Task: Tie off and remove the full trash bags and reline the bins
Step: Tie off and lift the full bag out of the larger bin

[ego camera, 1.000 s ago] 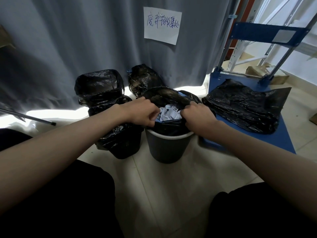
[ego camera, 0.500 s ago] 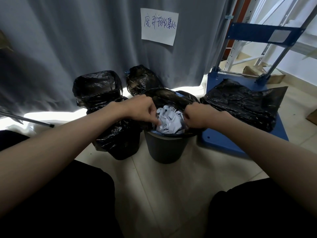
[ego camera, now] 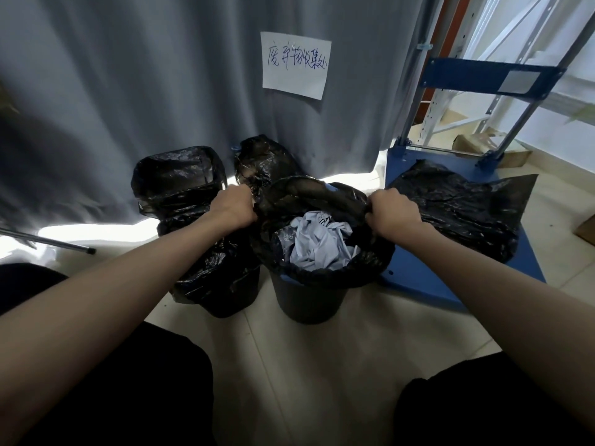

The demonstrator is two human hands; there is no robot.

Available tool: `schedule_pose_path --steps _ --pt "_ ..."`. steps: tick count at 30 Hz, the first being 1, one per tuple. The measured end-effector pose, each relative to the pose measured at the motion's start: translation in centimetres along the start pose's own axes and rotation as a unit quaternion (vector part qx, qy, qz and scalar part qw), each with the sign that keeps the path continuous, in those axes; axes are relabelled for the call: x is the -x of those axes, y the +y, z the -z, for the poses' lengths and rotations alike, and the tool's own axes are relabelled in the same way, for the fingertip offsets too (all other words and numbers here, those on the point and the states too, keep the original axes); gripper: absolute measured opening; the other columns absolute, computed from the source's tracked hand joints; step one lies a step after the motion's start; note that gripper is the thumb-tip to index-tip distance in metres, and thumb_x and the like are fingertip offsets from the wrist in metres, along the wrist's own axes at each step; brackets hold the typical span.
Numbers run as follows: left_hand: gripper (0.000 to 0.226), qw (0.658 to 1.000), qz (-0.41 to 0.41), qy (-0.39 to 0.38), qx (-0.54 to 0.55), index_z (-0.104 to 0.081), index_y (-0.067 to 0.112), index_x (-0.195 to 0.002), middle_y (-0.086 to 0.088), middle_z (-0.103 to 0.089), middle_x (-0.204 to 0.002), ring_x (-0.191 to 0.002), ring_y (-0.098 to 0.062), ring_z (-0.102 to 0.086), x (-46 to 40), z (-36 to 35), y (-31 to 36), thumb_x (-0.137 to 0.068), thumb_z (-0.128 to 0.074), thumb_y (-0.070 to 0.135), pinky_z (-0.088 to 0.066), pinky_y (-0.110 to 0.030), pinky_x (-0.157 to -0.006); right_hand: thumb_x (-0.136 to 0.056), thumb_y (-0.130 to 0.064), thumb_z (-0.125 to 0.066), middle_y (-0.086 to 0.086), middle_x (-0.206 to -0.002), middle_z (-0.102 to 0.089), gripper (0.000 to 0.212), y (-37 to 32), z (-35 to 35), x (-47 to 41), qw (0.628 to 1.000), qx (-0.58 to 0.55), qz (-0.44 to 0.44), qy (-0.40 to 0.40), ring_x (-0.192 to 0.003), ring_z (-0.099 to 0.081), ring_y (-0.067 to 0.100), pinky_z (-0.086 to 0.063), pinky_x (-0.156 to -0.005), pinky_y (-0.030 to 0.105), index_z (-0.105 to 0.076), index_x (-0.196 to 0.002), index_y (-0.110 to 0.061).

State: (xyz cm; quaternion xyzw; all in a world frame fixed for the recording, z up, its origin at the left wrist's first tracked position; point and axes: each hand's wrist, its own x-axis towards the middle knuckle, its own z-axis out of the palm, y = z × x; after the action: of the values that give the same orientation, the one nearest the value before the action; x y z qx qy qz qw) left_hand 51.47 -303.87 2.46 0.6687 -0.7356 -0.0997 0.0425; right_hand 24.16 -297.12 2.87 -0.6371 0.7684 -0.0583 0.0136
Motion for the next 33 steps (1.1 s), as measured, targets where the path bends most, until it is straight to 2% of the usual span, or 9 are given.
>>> schedule_pose_path --steps 4,9,12,14,18,20,26,29,33 --pt "0.036 1.000 -0.003 0.018 -0.015 -0.068 0.001 -0.102 -0.019 -0.064 -0.107 -0.099 -0.040 -0.062 -0.6 2.2 0.8 -0.077 -0.076 0.026 -0.054 -0.042 -0.085 -0.087 -0.015 -0.056 0.017 -0.103 -0.059 0.017 0.1 1.3 -0.9 0.998 -0.029 -0.018 0.045 -0.093 -0.060 0.039 -0.038 -0.068 0.035 -0.062 -0.100 -0.006" --pt "0.043 0.994 -0.030 0.013 -0.100 -0.063 0.008 -0.107 -0.015 -0.061 -0.114 -0.106 -0.038 -0.060 -0.8 4.0 3.3 -0.075 -0.076 0.034 -0.047 -0.042 -0.088 -0.084 -0.018 -0.062 0.014 -0.100 -0.056 0.019 -0.1 1.7 -1.4 0.999 -0.033 -0.029 0.013 -0.096 -0.059 0.037 -0.039 -0.070 0.034 -0.061 -0.100 -0.006" --pt "0.040 0.992 -0.088 0.029 -0.089 -0.067 0.013 -0.107 -0.012 -0.065 -0.113 -0.105 -0.035 -0.062 -1.4 4.2 6.3 -0.074 -0.074 0.035 -0.048 -0.039 -0.088 -0.084 -0.026 -0.066 0.010 -0.097 -0.053 0.026 -0.4 1.8 -1.6 0.999 -0.032 -0.028 -0.001 -0.098 -0.059 0.035 -0.037 -0.071 0.034 -0.060 -0.101 -0.008" --pt "0.041 0.986 -0.141 0.036 -0.075 -0.067 0.016 -0.112 -0.010 -0.064 -0.117 -0.108 -0.033 -0.061 -1.9 3.7 8.5 -0.075 -0.072 0.034 -0.050 -0.039 -0.089 -0.083 -0.028 -0.068 0.011 -0.103 -0.057 0.029 -0.5 1.7 -1.7 0.999 -0.029 -0.027 -0.005 -0.100 -0.059 0.034 -0.037 -0.072 0.034 -0.059 -0.103 -0.009" --pt "0.053 0.963 -0.244 0.038 -0.105 -0.053 0.019 -0.134 -0.005 -0.051 -0.133 -0.123 -0.029 -0.050 -3.1 1.6 11.9 -0.084 -0.068 0.025 -0.044 -0.041 -0.099 -0.082 -0.030 -0.071 0.010 -0.104 -0.059 0.031 -0.3 1.4 -1.9 0.999 -0.025 -0.020 -0.011 -0.100 -0.061 0.034 -0.038 -0.071 0.034 -0.058 -0.102 -0.010" --pt "0.050 0.954 -0.266 0.044 -0.128 -0.051 0.021 -0.137 -0.004 -0.050 -0.135 -0.125 -0.028 -0.048 -3.6 0.6 13.1 -0.088 -0.062 0.020 -0.042 -0.041 -0.098 -0.082 -0.030 -0.071 0.010 -0.104 -0.060 0.032 0.1 1.2 -1.9 0.999 -0.020 -0.020 -0.015 -0.099 -0.061 0.034 -0.038 -0.070 0.034 -0.058 -0.104 -0.010" --pt "0.015 0.955 -0.253 0.081 -0.135 -0.073 0.019 -0.100 -0.010 -0.069 -0.107 -0.101 -0.033 -0.063 -4.3 -0.1 14.6 -0.090 -0.062 0.022 -0.048 -0.037 -0.082 -0.077 -0.043 -0.071 0.009 -0.107 -0.062 0.045 0.8 0.2 -2.9 0.999 -0.031 -0.029 -0.020 -0.099 -0.061 0.032 -0.039 -0.071 0.034 -0.060 -0.108 -0.012" --pt "0.012 0.954 -0.258 0.094 -0.116 -0.072 0.022 -0.097 -0.009 -0.070 -0.104 -0.099 -0.032 -0.065 -4.4 0.3 14.7 -0.089 -0.065 0.027 -0.046 -0.034 -0.078 -0.075 -0.049 -0.070 0.007 -0.113 -0.055 0.053 0.2 -0.2 -3.6 0.998 -0.061 -0.025 -0.001 -0.107 -0.055 0.030 -0.042 -0.078 0.038 -0.056 -0.112 -0.015" --pt "0.013 0.950 -0.267 0.112 -0.113 -0.073 0.025 -0.097 -0.007 -0.070 -0.102 -0.096 -0.031 -0.065 -4.4 0.7 14.2 -0.088 -0.066 0.033 -0.046 -0.034 -0.077 -0.081 -0.036 -0.069 0.007 -0.113 -0.057 0.036 -1.5 -0.3 -4.8 0.994 -0.111 0.010 0.015 -0.106 -0.056 0.029 -0.044 -0.079 0.036 -0.059 -0.109 -0.016"
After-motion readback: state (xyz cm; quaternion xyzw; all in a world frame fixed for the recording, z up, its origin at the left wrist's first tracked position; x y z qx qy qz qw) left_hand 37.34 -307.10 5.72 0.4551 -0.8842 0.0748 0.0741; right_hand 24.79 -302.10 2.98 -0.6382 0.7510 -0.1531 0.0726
